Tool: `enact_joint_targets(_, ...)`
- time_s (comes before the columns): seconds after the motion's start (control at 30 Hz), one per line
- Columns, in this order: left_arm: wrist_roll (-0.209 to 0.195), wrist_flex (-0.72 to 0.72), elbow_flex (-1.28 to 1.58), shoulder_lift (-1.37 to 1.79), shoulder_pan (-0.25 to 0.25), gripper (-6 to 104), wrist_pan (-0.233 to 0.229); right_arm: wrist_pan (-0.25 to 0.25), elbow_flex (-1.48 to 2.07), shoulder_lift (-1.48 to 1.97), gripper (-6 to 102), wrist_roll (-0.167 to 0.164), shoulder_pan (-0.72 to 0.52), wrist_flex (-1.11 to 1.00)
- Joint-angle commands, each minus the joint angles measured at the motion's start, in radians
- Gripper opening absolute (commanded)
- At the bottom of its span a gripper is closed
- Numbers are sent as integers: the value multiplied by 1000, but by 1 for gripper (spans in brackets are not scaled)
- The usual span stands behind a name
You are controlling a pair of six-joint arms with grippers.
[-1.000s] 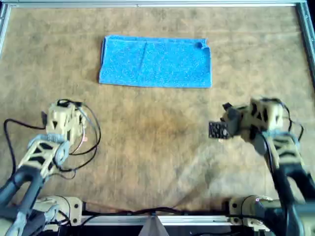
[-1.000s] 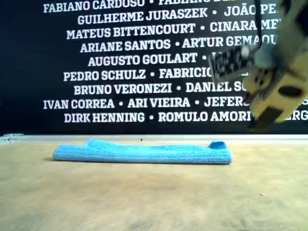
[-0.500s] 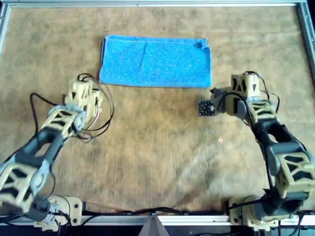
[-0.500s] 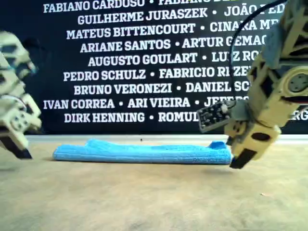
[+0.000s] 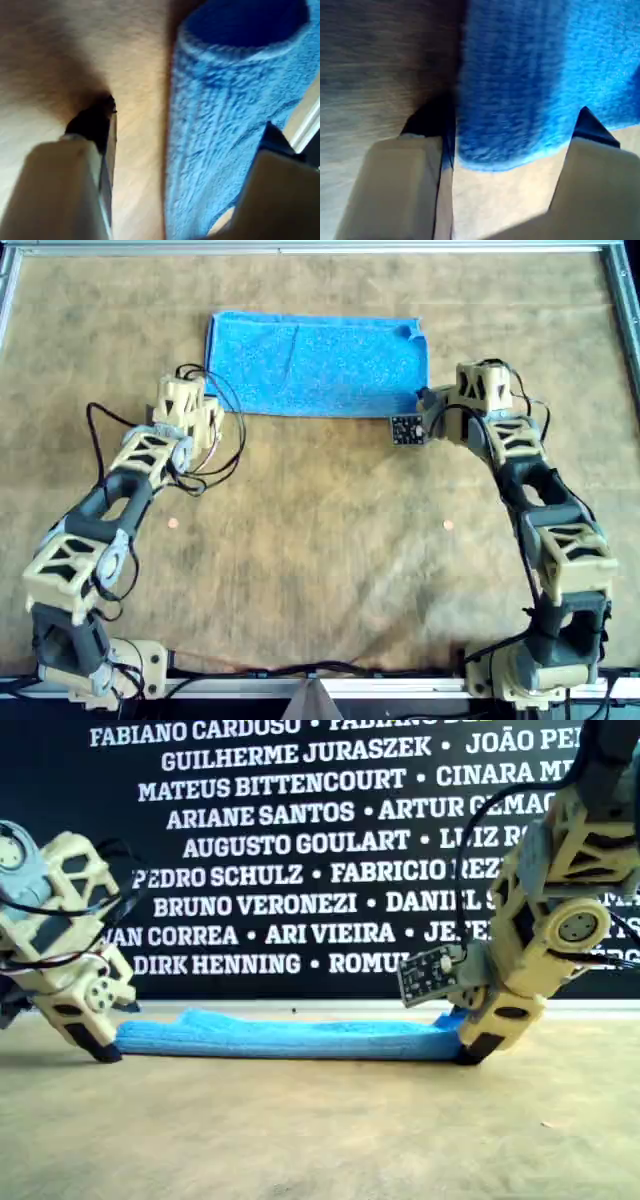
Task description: Fold a cloth
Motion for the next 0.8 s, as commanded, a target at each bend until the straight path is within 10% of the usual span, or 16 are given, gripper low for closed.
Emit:
enact_joint_targets(0.0, 9, -28, -118, -21, -12, 100, 6, -2, -109, -17, 94, 5, 3, -41)
enact_joint_targets(0.77, 9, -25, -462, -304, -2, 99, -11, -2, -218, -89, 94, -11, 5, -34)
